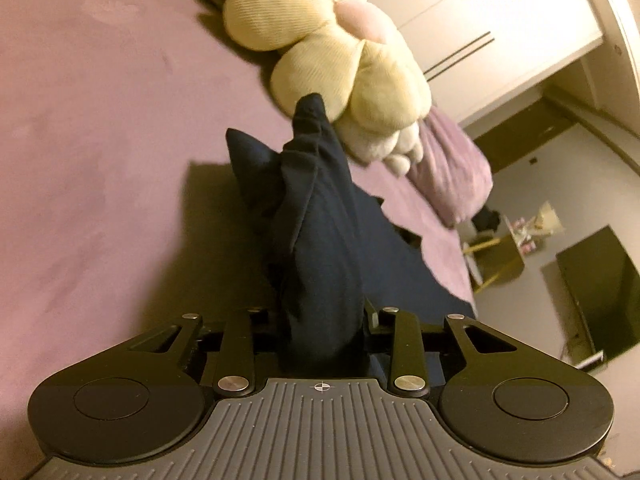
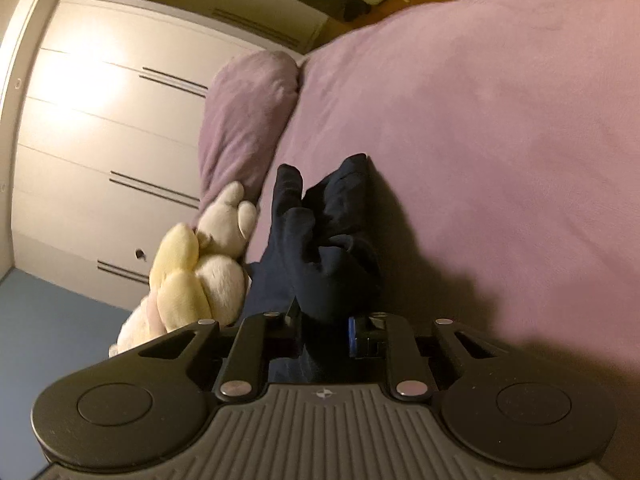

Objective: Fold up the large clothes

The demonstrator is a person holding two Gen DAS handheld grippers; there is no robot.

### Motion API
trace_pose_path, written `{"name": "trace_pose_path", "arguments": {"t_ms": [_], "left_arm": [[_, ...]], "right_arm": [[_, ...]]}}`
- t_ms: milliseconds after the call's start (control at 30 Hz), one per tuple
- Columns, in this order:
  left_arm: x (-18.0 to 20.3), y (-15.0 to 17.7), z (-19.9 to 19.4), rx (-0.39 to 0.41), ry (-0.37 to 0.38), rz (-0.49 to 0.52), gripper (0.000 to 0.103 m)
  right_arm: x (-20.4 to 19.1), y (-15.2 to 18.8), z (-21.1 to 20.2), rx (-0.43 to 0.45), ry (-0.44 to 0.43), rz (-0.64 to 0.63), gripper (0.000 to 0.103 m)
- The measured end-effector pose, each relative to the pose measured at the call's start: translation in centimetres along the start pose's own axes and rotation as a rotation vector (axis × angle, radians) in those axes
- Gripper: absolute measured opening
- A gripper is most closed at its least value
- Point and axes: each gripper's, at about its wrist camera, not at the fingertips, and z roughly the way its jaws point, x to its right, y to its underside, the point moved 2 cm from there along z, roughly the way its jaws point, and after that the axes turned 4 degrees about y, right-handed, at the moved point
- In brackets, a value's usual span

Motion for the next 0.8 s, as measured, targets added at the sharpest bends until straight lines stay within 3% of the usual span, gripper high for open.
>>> {"name": "trace_pose_path", "arguments": {"t_ms": [200, 267, 367, 433, 533, 600, 733, 800], "left_arm": [[-3.0, 5.5, -7.0, -0.038, -0.070, -0.047, 0.035], [-3.9, 6.3, -7.6, -0.049, -0.094, -0.053, 0.041], [-4.7, 6.1, -7.8, -0.057, -0.180, -0.071, 0.051], [-4.7, 5.3, -9.1, -0.009, -0.208, -0.060, 0.060], [-4.1, 3.7, -10.6, 0.061, -0.223, -0.013, 0.069], [-3.6, 2.3, -10.4, 0.076, -0.226, 0.038, 0.072], [-1.6, -0.3, -5.8, 0.064, -0.207, 0.169, 0.078], [-0.8, -1.4, -3.0, 0.067, -0.219, 0.209, 0.078]], "right_arm": [[4.0, 5.7, -7.4, -0.109, 0.063, 0.003, 0.019], [5.0, 7.7, -9.8, -0.135, 0.084, 0.006, 0.019], [5.6, 9.2, -11.9, -0.155, 0.111, -0.050, 0.028], [5.5, 8.9, -12.6, -0.162, 0.162, -0.083, 0.038], [4.1, 7.7, -13.9, -0.124, 0.182, -0.139, 0.041], [2.7, 7.2, -14.7, -0.059, 0.224, -0.241, 0.050], [-0.9, 5.9, -13.2, -0.007, 0.283, -0.441, 0.051], [-2.9, 5.1, -11.0, 0.004, 0.262, -0.517, 0.053]]}}
